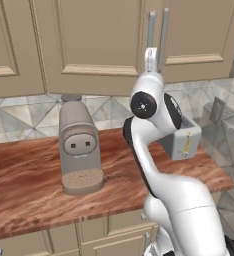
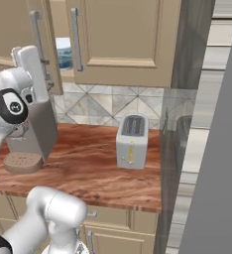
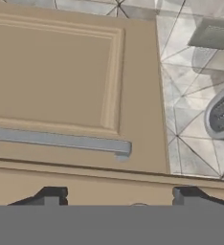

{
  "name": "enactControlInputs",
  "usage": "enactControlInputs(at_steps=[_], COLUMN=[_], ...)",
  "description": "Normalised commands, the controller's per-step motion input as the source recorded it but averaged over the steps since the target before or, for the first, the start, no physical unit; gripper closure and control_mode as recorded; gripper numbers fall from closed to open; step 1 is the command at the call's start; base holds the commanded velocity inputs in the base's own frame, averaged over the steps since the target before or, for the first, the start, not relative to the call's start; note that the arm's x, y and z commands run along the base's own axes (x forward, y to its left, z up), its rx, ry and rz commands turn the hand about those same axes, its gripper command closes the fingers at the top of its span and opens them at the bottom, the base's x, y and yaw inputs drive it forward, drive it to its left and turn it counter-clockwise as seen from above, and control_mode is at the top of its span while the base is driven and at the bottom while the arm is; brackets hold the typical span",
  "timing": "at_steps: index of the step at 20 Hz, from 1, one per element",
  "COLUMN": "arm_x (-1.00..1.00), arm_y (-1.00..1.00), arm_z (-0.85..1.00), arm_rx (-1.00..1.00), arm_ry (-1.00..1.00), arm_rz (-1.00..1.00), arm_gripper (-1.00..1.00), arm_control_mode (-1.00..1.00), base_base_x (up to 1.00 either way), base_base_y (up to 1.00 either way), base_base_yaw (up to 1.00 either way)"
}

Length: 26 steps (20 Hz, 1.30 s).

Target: Pick the mug and place it in the sink. Pick the bowl and place it in the open cabinet and then close the cabinet.

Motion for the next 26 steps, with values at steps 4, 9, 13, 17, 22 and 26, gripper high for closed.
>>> enactControlInputs(at_steps=[4,9,13,17,22,26], arm_x=[1.00,1.00,1.00,1.00,0.93,0.61], arm_y=[0.35,0.52,0.63,0.57,0.51,0.86], arm_z=[0.00,0.00,-0.06,-0.09,-0.19,-0.61], arm_rx=[0.03,0.11,0.13,0.13,0.12,0.09], arm_ry=[0.00,0.09,0.13,0.15,0.15,0.06], arm_rz=[0.01,0.03,0.04,0.05,0.05,0.00], arm_gripper=[-1.00,-1.00,-1.00,-1.00,-1.00,-1.00], arm_control_mode=[-1.00,-1.00,-1.00,-1.00,-1.00,-1.00], base_base_x=[0.00,0.00,0.00,0.00,0.00,0.00], base_base_y=[0.00,0.00,0.00,0.00,0.00,0.00], base_base_yaw=[0.00,0.00,0.00,0.00,0.00,0.00])
